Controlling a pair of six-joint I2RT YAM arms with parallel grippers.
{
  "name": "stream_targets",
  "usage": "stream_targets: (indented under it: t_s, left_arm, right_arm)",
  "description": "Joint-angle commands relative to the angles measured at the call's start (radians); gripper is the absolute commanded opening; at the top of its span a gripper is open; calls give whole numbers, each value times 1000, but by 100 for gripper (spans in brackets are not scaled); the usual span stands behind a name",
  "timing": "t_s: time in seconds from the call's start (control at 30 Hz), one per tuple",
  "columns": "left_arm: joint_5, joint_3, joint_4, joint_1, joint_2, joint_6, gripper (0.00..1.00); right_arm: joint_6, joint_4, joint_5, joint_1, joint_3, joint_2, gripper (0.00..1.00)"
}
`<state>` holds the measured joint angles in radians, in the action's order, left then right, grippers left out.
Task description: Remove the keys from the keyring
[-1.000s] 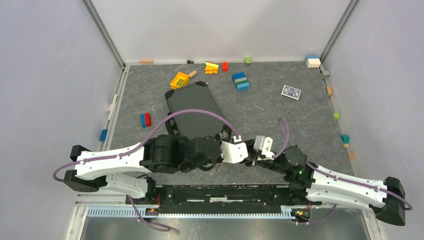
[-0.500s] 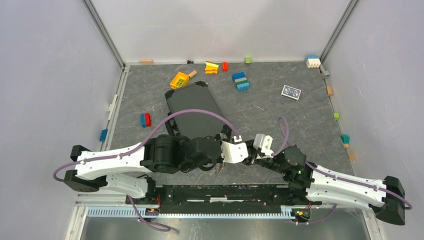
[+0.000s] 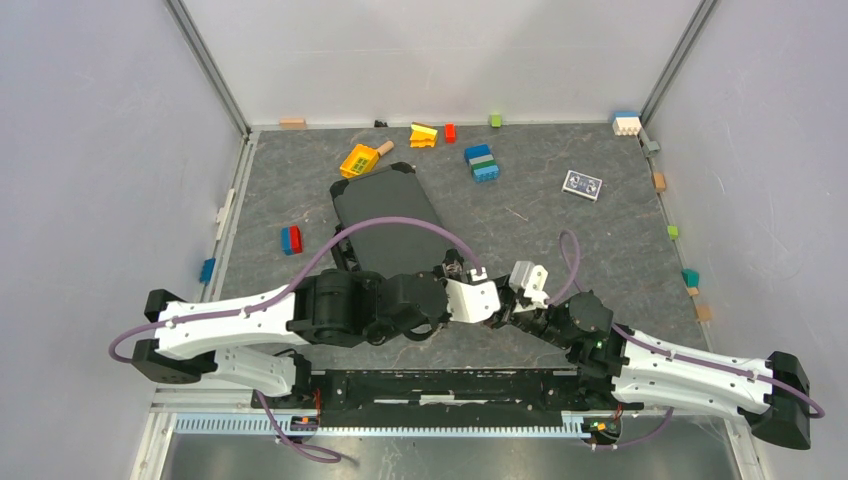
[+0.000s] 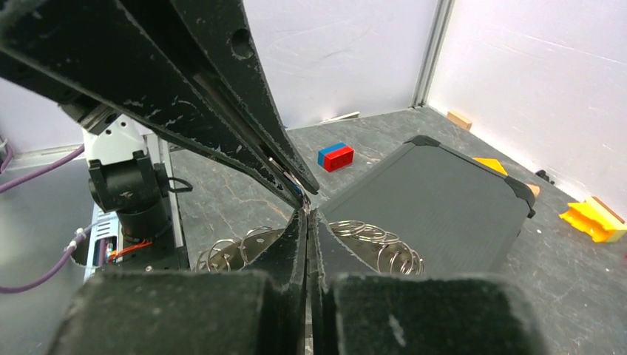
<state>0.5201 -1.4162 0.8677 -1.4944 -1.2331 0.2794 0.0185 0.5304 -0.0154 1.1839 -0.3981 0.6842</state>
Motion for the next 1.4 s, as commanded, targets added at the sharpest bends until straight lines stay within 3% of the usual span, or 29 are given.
stream_targets:
  t_s: [0.0,0.57,1.37]
  left_arm:
    - [24,-11,-83,-7,-8,-83,2]
    - [18,58,-159,-5,23,-215,2]
    - [20,88,-171,-2,23,-251,2]
  right_arm:
    - [-51,47,-144,-3,-35,-10,0]
    - [-72,89,-315,-3,19,-88,0]
    - [-85,143,-370,-3,59,-139,0]
